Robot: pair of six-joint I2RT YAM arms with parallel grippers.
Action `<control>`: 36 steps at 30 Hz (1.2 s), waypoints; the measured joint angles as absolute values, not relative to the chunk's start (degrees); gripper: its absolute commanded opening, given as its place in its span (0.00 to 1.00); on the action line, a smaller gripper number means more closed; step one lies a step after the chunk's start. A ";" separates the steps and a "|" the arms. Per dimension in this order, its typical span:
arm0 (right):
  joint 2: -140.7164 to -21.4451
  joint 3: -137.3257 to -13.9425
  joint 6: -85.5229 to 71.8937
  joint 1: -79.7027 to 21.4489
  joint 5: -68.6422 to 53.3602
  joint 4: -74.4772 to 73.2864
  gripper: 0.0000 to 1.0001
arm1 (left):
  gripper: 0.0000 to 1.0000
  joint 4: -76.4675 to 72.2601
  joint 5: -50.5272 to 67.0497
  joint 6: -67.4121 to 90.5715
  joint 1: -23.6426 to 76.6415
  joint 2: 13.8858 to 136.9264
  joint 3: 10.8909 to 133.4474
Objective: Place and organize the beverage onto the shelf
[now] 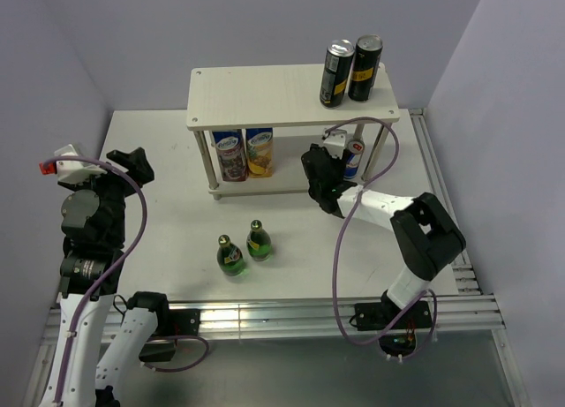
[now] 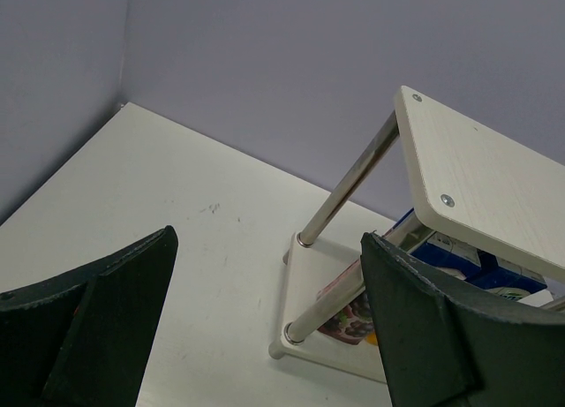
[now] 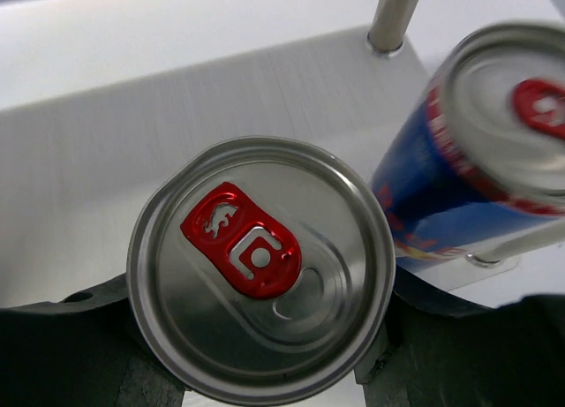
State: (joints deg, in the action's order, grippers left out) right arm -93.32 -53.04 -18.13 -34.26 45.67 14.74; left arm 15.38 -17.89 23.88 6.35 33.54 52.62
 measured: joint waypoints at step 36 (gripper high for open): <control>-86.74 -52.05 -25.74 -43.44 49.69 7.25 1.00 | 0.91 15.38 -17.89 23.86 5.69 33.10 52.62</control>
State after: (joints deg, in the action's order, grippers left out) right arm -86.74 -52.05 -25.74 -43.44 49.69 7.25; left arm 15.38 -17.89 23.86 5.69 33.10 52.62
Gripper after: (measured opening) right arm 0.998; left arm 0.916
